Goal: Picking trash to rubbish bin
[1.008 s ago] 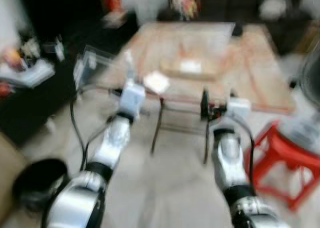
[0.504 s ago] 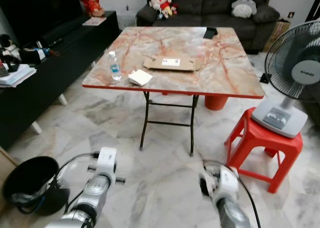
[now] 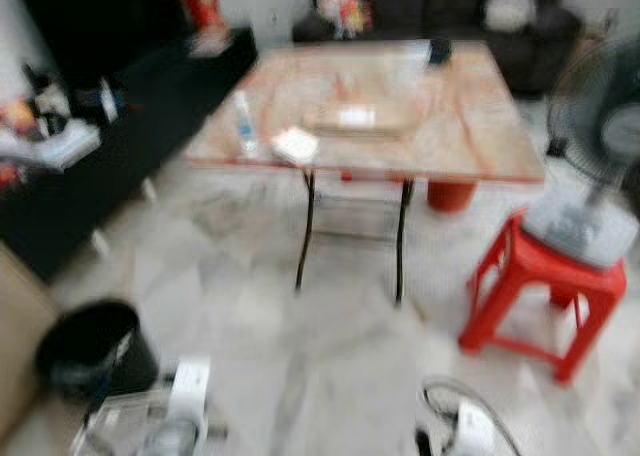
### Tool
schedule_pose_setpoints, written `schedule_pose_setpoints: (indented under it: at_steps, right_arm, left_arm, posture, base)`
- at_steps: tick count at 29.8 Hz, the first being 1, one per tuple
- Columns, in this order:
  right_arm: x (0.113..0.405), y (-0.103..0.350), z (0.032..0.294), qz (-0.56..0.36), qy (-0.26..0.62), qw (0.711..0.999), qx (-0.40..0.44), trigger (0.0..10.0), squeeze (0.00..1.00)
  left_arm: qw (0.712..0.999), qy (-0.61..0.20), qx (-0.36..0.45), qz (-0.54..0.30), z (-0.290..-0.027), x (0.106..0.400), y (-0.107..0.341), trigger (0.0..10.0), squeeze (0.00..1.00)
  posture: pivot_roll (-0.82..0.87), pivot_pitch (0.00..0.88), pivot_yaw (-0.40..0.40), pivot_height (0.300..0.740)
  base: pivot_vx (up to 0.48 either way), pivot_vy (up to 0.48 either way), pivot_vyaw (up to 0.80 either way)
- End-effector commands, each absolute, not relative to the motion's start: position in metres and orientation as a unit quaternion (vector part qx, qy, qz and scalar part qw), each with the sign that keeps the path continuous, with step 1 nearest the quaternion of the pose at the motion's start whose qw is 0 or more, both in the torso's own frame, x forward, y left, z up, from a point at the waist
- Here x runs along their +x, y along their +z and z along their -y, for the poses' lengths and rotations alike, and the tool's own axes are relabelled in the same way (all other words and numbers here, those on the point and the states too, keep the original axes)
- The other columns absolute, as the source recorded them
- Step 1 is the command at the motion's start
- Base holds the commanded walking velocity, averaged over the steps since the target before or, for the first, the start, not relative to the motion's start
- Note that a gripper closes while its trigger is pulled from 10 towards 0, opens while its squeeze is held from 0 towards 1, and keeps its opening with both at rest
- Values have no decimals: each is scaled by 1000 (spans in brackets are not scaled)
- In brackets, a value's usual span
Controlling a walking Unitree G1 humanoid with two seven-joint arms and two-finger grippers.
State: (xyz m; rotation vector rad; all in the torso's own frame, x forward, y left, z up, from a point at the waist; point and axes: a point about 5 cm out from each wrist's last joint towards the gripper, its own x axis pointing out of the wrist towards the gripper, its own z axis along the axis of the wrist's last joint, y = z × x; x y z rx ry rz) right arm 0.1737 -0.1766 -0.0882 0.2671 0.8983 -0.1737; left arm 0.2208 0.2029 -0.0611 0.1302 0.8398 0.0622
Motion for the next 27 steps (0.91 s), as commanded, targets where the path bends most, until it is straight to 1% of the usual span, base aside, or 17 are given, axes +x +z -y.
schedule_pose_setpoints:
  at_steps: [1,3,5,7,9,10,14,21,23,27]
  right_arm:
    - [177,-86,180,-429,-87,891,125,10000,0]
    - [185,-83,179,-417,-81,898,118,10000,0]
    - [189,-80,179,-408,-77,903,107,10000,0]
    - [189,-80,179,-407,-79,903,110,10000,0]
    - [189,-81,179,-410,-76,902,112,10000,0]
    - [187,-81,178,-413,-74,901,111,10000,0]
    - [185,-83,180,-416,-82,898,118,10000,0]
    - [180,-84,184,-422,-81,898,93,10000,0]
    - [180,-84,185,-421,-78,900,79,10000,0]
    - [181,-83,185,-417,-81,901,86,10000,0]
  left_arm:
    - [913,33,63,-402,-205,225,-58,10000,0]
    - [912,36,60,-403,-206,226,-57,10000,0]
    - [912,37,60,-404,-206,227,-57,10000,0]
    - [912,37,64,-405,-206,227,-57,10000,0]
    - [908,36,84,-409,-207,225,-58,10000,0]
    - [909,37,79,-408,-207,225,-58,10000,0]
    - [909,37,76,-409,-205,224,-59,10000,0]
    - [907,39,75,-413,-206,220,-62,10000,0]
    - [906,44,74,-414,-208,218,-62,10000,0]
    - [906,46,74,-415,-209,217,-62,10000,0]
  posture:
    - [-61,1,31,740]
    - [-62,0,35,740]
    - [-62,0,35,740]
    - [-64,0,36,740]
    - [-65,0,35,740]
    - [-65,0,35,740]
    - [-66,0,32,740]
    - [-67,0,34,740]
    - [-70,0,38,740]
    - [-70,0,38,740]
  base:
    - [0,0,0]
    - [0,0,0]
    - [0,0,525]
    - [0,0,763]
    - [0,0,769]
    - [0,0,406]
    - [0,0,0]
    - [0,0,0]
    - [0,0,763]
    - [60,0,769]
